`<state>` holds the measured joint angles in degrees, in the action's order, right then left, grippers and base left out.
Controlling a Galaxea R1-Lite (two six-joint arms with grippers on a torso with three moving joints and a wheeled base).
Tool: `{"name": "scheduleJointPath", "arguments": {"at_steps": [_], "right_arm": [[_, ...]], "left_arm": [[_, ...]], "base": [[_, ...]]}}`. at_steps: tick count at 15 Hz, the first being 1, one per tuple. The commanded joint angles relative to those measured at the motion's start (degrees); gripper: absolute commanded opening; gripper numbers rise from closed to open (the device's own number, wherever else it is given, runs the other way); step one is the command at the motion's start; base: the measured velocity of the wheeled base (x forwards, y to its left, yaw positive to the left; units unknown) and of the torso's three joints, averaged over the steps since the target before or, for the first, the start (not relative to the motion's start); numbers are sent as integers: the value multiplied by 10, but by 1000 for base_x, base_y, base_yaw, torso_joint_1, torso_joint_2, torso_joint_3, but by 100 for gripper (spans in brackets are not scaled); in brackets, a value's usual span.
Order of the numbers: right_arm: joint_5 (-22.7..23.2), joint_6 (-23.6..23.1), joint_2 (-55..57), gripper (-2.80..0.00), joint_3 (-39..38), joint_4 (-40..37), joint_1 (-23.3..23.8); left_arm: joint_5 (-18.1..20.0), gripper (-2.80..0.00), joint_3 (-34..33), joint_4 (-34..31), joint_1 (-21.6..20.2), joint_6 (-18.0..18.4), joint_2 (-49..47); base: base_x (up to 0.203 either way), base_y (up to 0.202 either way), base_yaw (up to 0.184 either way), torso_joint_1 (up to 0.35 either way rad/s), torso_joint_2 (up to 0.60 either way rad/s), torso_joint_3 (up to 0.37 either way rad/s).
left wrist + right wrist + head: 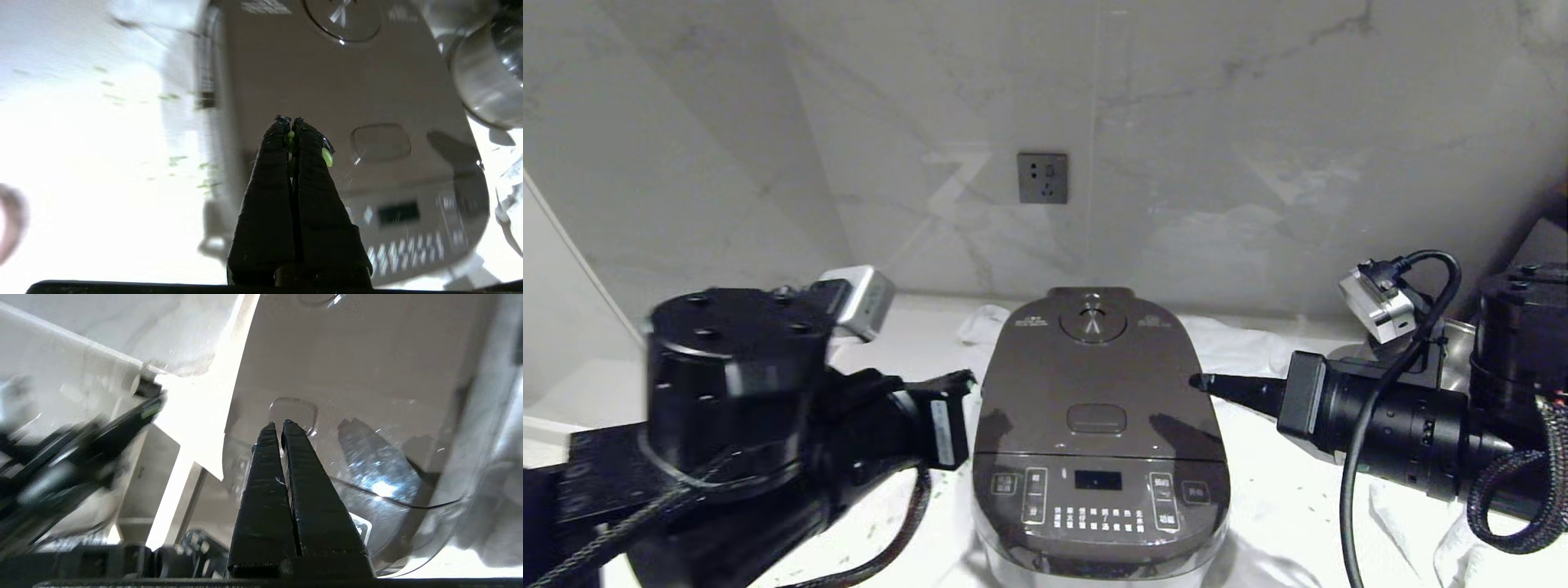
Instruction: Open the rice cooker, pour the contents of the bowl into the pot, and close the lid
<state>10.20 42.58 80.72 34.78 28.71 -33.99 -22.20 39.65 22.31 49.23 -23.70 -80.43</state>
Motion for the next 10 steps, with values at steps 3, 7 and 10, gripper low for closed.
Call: {"name": "scheduleJointPath", "arguments": {"at_steps": [3, 7, 10], "right_arm": [[-7, 1, -24, -280, -5, -11, -11], [-6, -6, -52, -280, -13, -39, -24], [-8, -6, -63, -280, -22, -45, -22]], "left_arm": [[-2, -280, -92, -18, -62, 84, 272], [-2, -280, -87, -143, -192, 162, 467], [-1, -280, -68, -209, -325, 197, 543]], "base": [[0, 0, 0, 0, 0, 0], [0, 0, 0, 0, 0, 0], [0, 0, 0, 0, 0, 0]]}}
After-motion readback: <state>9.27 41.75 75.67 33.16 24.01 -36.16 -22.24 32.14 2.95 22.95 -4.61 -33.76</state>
